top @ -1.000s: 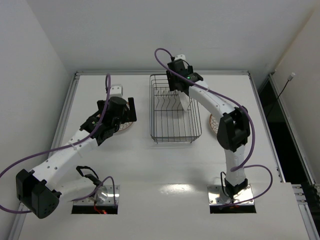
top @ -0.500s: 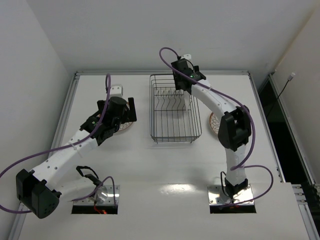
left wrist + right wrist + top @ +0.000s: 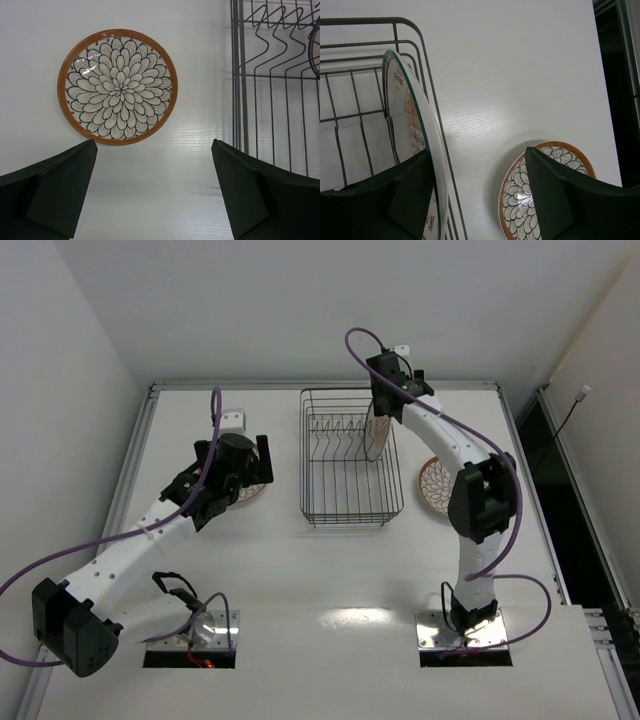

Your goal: Load the plates into the dish rack

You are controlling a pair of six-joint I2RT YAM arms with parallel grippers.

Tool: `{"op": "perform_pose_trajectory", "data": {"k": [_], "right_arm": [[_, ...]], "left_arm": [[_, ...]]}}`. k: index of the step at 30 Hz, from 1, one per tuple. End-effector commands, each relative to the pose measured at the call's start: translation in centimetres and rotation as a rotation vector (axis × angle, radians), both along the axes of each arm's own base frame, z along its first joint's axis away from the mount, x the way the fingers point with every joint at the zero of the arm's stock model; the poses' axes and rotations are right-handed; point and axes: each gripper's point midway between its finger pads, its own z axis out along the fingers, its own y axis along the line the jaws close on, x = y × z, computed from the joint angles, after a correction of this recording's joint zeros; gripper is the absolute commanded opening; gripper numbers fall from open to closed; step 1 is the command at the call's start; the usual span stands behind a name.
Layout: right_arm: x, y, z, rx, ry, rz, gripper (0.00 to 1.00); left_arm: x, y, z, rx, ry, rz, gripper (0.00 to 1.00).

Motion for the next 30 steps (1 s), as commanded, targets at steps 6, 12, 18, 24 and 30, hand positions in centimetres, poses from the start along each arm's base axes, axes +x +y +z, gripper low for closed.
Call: {"op": "perform_pose_trajectory", "data": {"k": [6,12,18,24,30], "right_arm": [[-2.1,-1.3,8.0,0.094,-0.182,0.002,0.69],[-6.9,-1.2,11.3,0.26,-0.302,0.049,0.73],[-9.2,-1.0,15.3,0.352,-0.392,0.13,0.75],[-13.0,-6.0,9.9,0.358,-0.329,-0.094,0.75],[-17.5,-10.7,3.0,0.59,-0.324,-0.238,0.7]], "left_arm": [[0.4,0.0,1.1,-0.009,-0.031,0.005,1.0],[0.4,0.0,1.1,-0.009,-0.031,0.005,1.0],[0.4,0.0,1.1,-0.009,-0.031,0.005,1.0],[0.3,0.1,1.4,-0.014,-0.038,0.005,1.0],[0.3,0.1,1.4,-0.014,-0.038,0.005,1.0]]}}
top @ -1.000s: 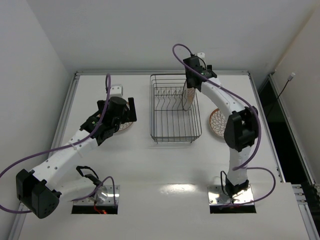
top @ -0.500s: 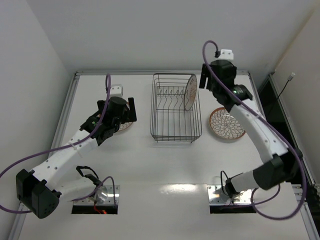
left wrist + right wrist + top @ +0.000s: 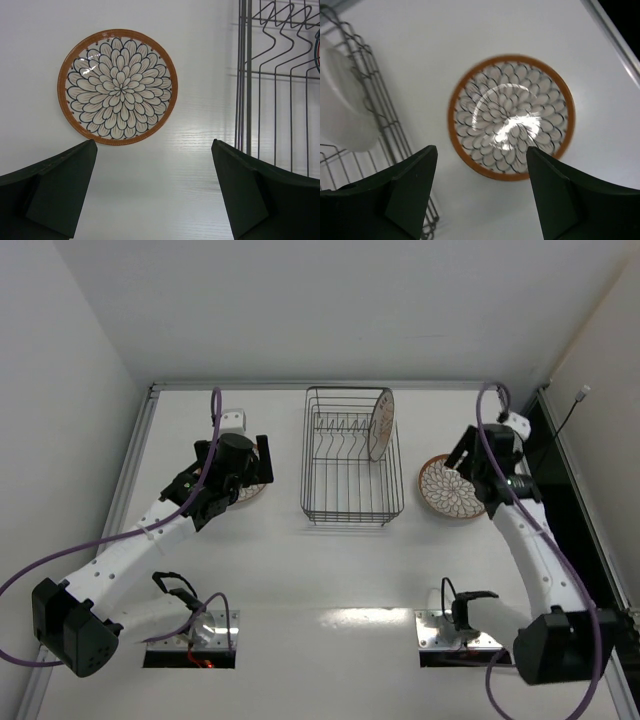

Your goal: Load the plates into the dish rack

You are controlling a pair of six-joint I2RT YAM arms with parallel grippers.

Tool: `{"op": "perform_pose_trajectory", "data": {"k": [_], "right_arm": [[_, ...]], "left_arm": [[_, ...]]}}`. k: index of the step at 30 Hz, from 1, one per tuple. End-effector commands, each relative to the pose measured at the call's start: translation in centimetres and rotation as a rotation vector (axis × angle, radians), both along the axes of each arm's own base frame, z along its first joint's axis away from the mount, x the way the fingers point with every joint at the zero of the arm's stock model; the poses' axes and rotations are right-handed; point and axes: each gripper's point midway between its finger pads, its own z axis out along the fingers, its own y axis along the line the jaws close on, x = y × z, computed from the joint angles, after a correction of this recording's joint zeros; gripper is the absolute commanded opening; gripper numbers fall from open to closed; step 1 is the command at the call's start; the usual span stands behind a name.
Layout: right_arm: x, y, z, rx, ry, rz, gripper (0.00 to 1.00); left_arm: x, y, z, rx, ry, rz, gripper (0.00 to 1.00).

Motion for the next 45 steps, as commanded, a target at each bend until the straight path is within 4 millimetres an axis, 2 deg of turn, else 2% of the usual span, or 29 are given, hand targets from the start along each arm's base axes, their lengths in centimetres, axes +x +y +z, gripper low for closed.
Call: {"op": "perform_pose_trajectory", "data": {"k": [1,2,4,6,7,8,9,10,14,17,18,19,23,29,31,37,39,45], "right_arm": [[-1.8,-1.6,-0.7,0.204,-0.11,-0.064,0.7],[-2.8,-2.1,-2.5,0.227,-0.083,-0.085,0.7],[-4.0,-3.8,-3.9,0.268,-0.067,-0.126,0.7],[-4.6,-4.1,-5.3,0.331,-0.042,-0.117,0.7],[-5.6,-5.7,-7.2,0.367,-0.009,-0.175,0.7],[-6.1,-5.9,-8.0,0.412,0.001,-0.188,0.7],[-6.4,-5.1,-9.6,0.489,0.015,-0.147,0.7],[-6.9,-6.3,-10.7,0.534,0.014,-0.185,0.7],[-7.9,-5.7,-13.8,0.701,0.021,-0.174,0.68],[-8.2,-5.7,-14.9,0.747,0.016,-0.175,0.7],[-8.6,-5.3,-15.9,0.769,0.039,-0.177,0.7],[-8.4,-5.9,-15.9,0.764,0.026,-0.187,0.7],[-8.5,-5.9,-17.6,0.811,0.049,-0.194,0.7],[-8.2,-5.9,-19.6,0.888,0.06,-0.213,0.62],[-7.5,-6.0,-19.2,0.9,0.042,-0.215,0.62],[-6.4,-5.6,-19.6,0.927,0.056,-0.227,0.59],[-5.6,-5.9,-19.5,0.927,0.062,-0.218,0.57],[-3.4,-6.3,-19.0,0.875,0.065,-0.206,0.4]], "left_arm": [[0.3,0.1,1.4,-0.014,-0.039,0.005,1.0],[0.3,0.1,1.4,-0.014,-0.039,0.005,1.0],[0.3,0.1,1.4,-0.014,-0.039,0.005,1.0],[0.3,-0.1,1.4,-0.018,-0.036,-0.002,1.0],[0.3,-0.1,1.4,-0.018,-0.036,-0.002,1.0],[0.3,-0.1,1.4,-0.018,-0.036,-0.002,1.0],[0.3,-0.1,1.4,-0.018,-0.036,-0.002,1.0],[0.3,-0.1,1.4,-0.018,-0.036,-0.002,1.0],[0.3,-0.1,1.4,-0.018,-0.036,-0.002,1.0],[0.3,-0.1,1.4,-0.018,-0.036,-0.002,1.0],[0.3,-0.1,1.4,-0.018,-0.036,-0.002,1.0],[0.3,-0.1,1.4,-0.018,-0.036,-0.002,1.0],[0.3,-0.1,1.4,-0.018,-0.036,-0.002,1.0],[0.3,-0.1,1.4,-0.018,-0.036,-0.002,1.0],[0.3,-0.1,1.4,-0.018,-0.036,-0.002,1.0],[0.3,-0.3,1.0,-0.018,-0.026,-0.01,1.0],[0.3,-0.3,1.0,-0.018,-0.026,-0.01,1.0],[0.3,0.0,0.9,-0.007,-0.022,0.0,1.0]]}}
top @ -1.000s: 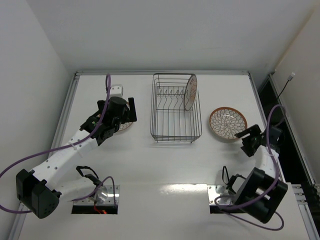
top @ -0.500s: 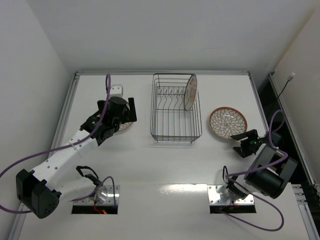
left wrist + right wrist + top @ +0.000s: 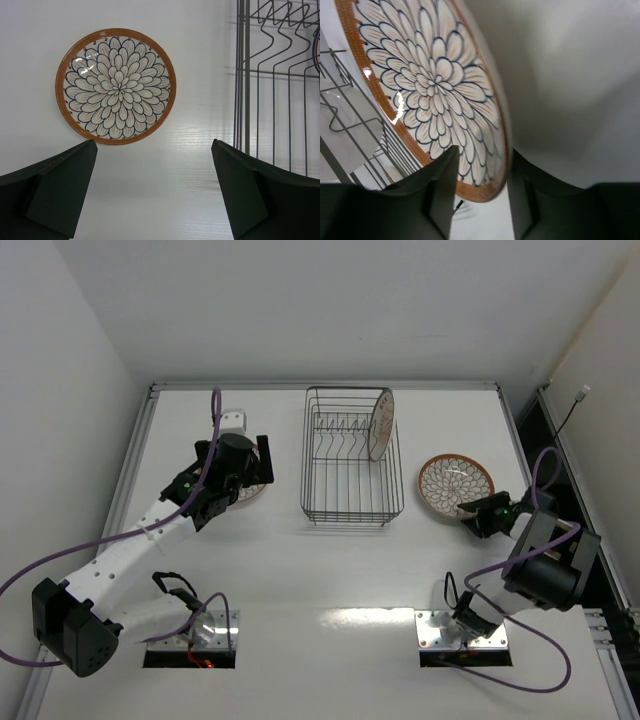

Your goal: Load the plates into the dish rack

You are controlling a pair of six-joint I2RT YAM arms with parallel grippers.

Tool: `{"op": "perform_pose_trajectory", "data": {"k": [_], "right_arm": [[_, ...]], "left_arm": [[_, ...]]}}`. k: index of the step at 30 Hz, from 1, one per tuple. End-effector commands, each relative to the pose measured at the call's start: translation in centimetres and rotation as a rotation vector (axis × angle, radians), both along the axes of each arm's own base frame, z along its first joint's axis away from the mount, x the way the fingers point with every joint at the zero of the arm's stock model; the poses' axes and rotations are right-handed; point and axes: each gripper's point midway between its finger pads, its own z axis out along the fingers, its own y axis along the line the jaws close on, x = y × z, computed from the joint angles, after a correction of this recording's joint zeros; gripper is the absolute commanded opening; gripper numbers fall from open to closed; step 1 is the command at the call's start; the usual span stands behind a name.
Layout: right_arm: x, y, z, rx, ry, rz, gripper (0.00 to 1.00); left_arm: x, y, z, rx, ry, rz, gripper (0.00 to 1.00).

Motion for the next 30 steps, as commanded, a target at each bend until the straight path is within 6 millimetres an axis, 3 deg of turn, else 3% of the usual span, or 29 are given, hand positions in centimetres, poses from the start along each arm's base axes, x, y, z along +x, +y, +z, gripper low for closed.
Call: {"op": "perform_pose_trajectory", "data": {"k": [1,6,10,13,14,15,17,18,20,24,25,28,30], "right_arm": [[2.8,-1.6,1.9,-0.081,-0.068,-0.001,0.36],[3.0,-1.8,1.6,-0.106,-0.061,0.009,0.12],[3.7,-2.1,4.5,-0.21,-0.15,0.061,0.0],[3.4,-2.3,7.1,-0.285,-0.187,0.059,0.0],[3.6,-2.7,8.5,-0.325,-0.201,0.041,0.0],[3.5,-3.1,11.5,-0.383,-0.243,0.029,0.0],[3.3,-4.1,14.4,-0.479,-0.26,-0.008,0.0],[3.8,-4.0,17.0,-0.518,-0.297,-0.012,0.0],[2.9,-4.7,20.4,-0.589,-0.313,-0.075,0.0],[1.9,-5.0,25.6,-0.665,-0.391,-0.159,0.0],[1.8,-4.9,26.8,-0.683,-0.409,-0.171,0.0],[1.8,-3.2,32.9,-0.722,-0.523,-0.145,0.0],[2.9,-1.8,34.1,-0.73,-0.533,-0.102,0.0]], "left_arm": [[0.3,0.1,1.0,-0.003,-0.024,0.007,1.0],[0.3,0.1,1.0,-0.003,-0.024,0.007,1.0],[0.3,0.1,1.0,-0.003,-0.024,0.007,1.0],[0.3,0.1,1.0,-0.011,-0.024,0.012,1.0],[0.3,0.2,1.0,-0.007,-0.027,0.02,1.0],[0.3,0.3,1.0,-0.007,-0.027,0.02,1.0],[0.3,0.3,1.0,-0.007,-0.027,0.02,1.0],[0.3,0.3,1.0,-0.007,-0.027,0.02,1.0],[0.3,0.3,1.0,-0.007,-0.027,0.02,1.0],[0.3,0.3,1.0,-0.007,-0.027,0.02,1.0],[0.3,0.3,1.0,-0.007,-0.027,0.02,1.0],[0.3,0.3,1.0,-0.007,-0.027,0.02,1.0],[0.3,0.3,1.0,-0.007,-0.027,0.02,1.0]]}}
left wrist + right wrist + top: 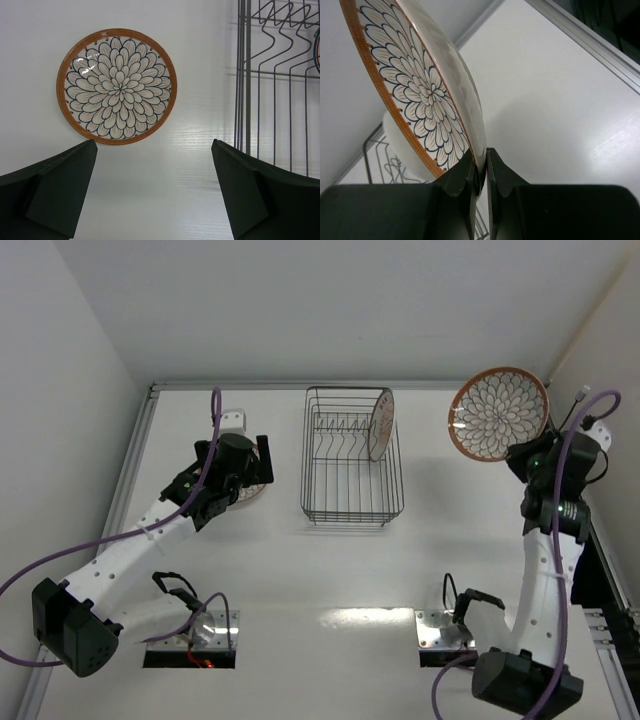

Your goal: Load the plates into the dish rack

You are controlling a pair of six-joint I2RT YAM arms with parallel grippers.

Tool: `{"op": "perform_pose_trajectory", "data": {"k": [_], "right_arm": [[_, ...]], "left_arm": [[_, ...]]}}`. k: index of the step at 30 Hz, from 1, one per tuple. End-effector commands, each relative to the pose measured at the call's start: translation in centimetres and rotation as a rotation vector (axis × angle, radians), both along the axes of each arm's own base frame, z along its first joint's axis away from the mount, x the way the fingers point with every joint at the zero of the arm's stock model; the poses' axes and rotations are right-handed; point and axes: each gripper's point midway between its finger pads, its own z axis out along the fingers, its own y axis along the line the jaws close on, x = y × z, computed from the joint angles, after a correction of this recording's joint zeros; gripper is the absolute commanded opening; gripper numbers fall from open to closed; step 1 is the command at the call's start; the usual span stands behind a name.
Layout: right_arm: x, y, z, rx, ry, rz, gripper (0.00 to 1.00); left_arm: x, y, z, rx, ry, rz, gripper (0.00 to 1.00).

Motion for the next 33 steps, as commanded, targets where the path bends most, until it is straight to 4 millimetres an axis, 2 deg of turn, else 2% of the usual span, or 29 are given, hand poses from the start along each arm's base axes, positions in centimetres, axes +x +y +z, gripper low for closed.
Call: {"op": "perform_pose_trajectory", "data": {"k": [1,4,5,6,7,8,9,11,12,13,14,15,16,17,19,21,22,23,24,25,26,31,32,33], "right_arm": [[1.9,2.2,9.3,-0.097,-0.204,0.071,0.0],[4.0,5.3,11.2,-0.128,-0.203,0.171,0.0],[4.3,6.3,11.2,-0.135,-0.178,0.198,0.0],[4.7,8.6,12.7,-0.163,-0.196,0.239,0.0],[5.2,9.7,12.9,-0.178,-0.186,0.263,0.0],[6.4,10.9,11.7,-0.189,-0.129,0.288,0.0],[6.7,13.2,12.9,-0.234,-0.138,0.321,0.0],[7.6,14.8,12.1,-0.301,-0.059,0.323,0.0],[9.3,16.5,12.2,-0.355,-0.024,0.362,0.0],[9.6,19.0,11.7,-0.374,0.013,0.409,0.0],[10.0,18.9,11.4,-0.428,0.062,0.366,0.0],[9.8,19.3,12.3,-0.456,0.087,0.35,0.0],[10.6,20.9,10.8,-0.503,0.139,0.365,0.0],[10.8,20.6,12.2,-0.535,0.128,0.313,0.0],[10.9,20.7,11.8,-0.587,0.179,0.296,0.0],[11.9,20.9,12.3,-0.621,0.2,0.252,0.0],[11.7,21.1,11.8,-0.65,0.236,0.255,0.0],[11.8,21.2,13.2,-0.666,0.217,0.231,0.0],[12.6,21.5,11.9,-0.695,0.257,0.221,0.0],[12.4,21.8,11.6,-0.721,0.277,0.22,0.0],[12.4,21.9,12.2,-0.746,0.27,0.196,0.0],[13.3,22.2,10.5,-0.885,0.344,0.153,0.0],[13.3,22.4,11.0,-0.915,0.341,0.129,0.0],[13.6,22.5,10.5,-0.934,0.358,0.137,0.0]], "left_arm": [[0.3,0.2,1.0,-0.009,-0.026,0.015,1.0],[0.2,0.2,1.3,-0.014,-0.034,0.015,1.0],[0.2,0.2,1.3,-0.014,-0.034,0.015,1.0],[0.2,0.2,1.3,-0.014,-0.034,0.015,1.0],[0.2,0.2,1.3,-0.014,-0.034,0.015,1.0],[0.2,0.2,1.3,-0.014,-0.034,0.015,1.0],[0.2,0.2,1.3,-0.014,-0.034,0.015,1.0],[0.2,0.4,1.3,-0.01,-0.036,0.023,1.0],[0.1,0.4,1.1,-0.005,-0.029,0.023,1.0],[0.1,0.4,1.1,-0.005,-0.029,0.023,1.0],[0.1,0.4,1.1,-0.005,-0.029,0.023,1.0],[0.1,0.4,1.1,-0.005,-0.029,0.023,1.0],[0.1,0.4,1.1,-0.005,-0.029,0.023,1.0],[0.1,0.4,1.1,-0.005,-0.029,0.023,1.0],[0.1,0.4,1.1,-0.005,-0.029,0.023,1.0],[0.0,0.5,1.4,-0.01,-0.036,0.023,1.0],[0.0,0.5,1.4,-0.01,-0.036,0.023,1.0],[0.0,0.5,1.4,-0.01,-0.036,0.023,1.0],[0.0,0.5,1.4,-0.01,-0.036,0.023,1.0],[0.0,0.5,1.4,-0.01,-0.036,0.023,1.0],[0.0,0.5,1.4,-0.01,-0.036,0.023,1.0],[-0.1,0.4,1.7,-0.019,-0.041,0.015,1.0],[-0.1,0.4,1.7,-0.019,-0.041,0.015,1.0],[-0.1,0.3,1.6,-0.023,-0.039,0.007,1.0]]}}
